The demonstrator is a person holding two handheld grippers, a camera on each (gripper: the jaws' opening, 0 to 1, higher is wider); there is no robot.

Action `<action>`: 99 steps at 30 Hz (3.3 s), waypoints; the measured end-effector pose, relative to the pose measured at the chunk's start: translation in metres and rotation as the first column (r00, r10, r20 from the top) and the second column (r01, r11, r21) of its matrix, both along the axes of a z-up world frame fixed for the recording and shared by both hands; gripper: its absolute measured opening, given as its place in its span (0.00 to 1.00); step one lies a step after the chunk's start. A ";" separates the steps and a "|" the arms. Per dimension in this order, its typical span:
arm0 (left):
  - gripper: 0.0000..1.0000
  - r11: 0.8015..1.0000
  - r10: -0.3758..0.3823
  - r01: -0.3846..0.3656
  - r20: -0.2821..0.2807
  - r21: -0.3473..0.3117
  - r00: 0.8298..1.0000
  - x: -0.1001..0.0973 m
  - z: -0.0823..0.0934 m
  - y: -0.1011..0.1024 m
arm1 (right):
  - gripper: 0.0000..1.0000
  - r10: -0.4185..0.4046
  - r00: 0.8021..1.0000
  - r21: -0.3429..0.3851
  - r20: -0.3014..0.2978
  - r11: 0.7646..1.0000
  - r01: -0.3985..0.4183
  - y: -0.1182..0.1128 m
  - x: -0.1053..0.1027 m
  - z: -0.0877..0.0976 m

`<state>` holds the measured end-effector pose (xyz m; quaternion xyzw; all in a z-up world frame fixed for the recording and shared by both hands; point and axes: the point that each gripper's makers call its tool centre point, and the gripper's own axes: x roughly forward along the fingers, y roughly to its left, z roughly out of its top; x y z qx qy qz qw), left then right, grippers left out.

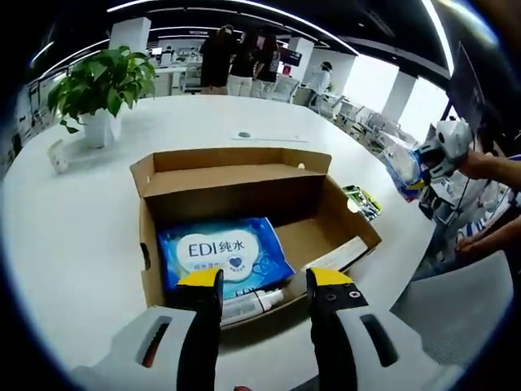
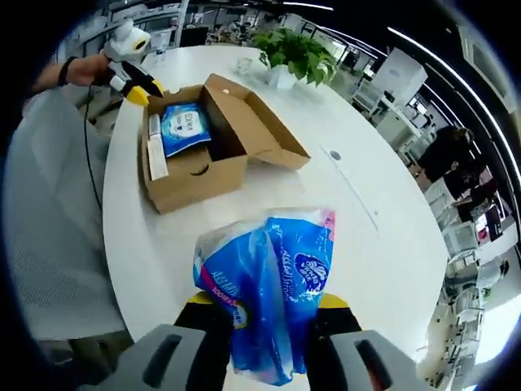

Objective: Operate the shoe box by opening the lid, removing the specified soft item, and placing it in the target area until the item is outside and the box remains undamaged.

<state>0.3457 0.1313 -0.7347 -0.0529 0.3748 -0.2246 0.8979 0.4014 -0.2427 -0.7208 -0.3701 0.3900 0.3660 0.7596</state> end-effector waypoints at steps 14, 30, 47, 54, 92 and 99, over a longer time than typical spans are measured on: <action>0.42 0.999 0.027 -0.027 0.039 -0.018 0.999 0.006 0.007 0.005 | 0.32 -0.023 0.999 -0.117 -0.031 0.993 0.019 -0.086 0.026 -0.019; 0.42 1.000 0.007 -0.008 0.071 0.018 0.997 0.005 0.013 0.010 | 0.33 0.020 0.995 -0.175 -0.096 0.984 -0.037 -0.105 0.039 -0.057; 0.42 0.998 0.029 -0.033 0.075 0.056 0.997 -0.003 0.021 0.020 | 0.35 0.088 0.982 -0.210 -0.168 0.970 -0.123 -0.111 0.037 -0.102; 0.42 0.998 0.027 -0.032 0.075 0.063 0.997 -0.002 0.022 0.019 | 0.35 0.107 0.979 -0.221 -0.174 0.965 -0.145 -0.114 0.039 -0.107; 0.42 0.999 -0.028 0.025 0.095 0.034 0.995 -0.002 0.026 0.008 | 0.44 0.169 0.970 -0.263 -0.174 0.941 -0.211 -0.105 0.032 -0.085; 0.43 0.999 -0.053 0.052 0.108 0.013 0.993 -0.002 0.029 0.003 | 0.45 0.129 0.981 -0.238 -0.147 0.958 -0.161 -0.100 0.029 -0.063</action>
